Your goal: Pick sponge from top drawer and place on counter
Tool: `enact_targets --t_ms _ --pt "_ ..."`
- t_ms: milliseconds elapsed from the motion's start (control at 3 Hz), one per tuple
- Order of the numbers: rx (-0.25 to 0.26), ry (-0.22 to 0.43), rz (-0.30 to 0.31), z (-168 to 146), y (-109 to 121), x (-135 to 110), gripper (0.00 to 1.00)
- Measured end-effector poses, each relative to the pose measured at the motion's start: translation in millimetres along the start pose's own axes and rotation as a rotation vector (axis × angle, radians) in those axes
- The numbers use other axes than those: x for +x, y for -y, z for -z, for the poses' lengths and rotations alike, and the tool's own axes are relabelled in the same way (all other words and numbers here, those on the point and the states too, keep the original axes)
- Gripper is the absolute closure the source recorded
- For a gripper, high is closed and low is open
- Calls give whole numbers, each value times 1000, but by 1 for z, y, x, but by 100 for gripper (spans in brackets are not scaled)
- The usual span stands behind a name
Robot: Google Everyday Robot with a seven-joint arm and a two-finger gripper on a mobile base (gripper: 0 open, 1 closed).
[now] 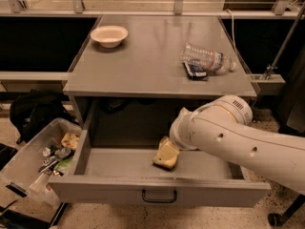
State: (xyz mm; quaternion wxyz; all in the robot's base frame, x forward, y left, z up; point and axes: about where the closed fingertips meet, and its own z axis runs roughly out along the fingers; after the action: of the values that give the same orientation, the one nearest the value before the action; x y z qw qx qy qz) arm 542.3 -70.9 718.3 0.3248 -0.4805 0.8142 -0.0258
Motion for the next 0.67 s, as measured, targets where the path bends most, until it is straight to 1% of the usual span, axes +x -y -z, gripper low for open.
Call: enact_targets --t_ms 333,667 --pt "-1 1 1 -1 -1 0 0" --pt "-38 12 7 -20 -23 8 0"
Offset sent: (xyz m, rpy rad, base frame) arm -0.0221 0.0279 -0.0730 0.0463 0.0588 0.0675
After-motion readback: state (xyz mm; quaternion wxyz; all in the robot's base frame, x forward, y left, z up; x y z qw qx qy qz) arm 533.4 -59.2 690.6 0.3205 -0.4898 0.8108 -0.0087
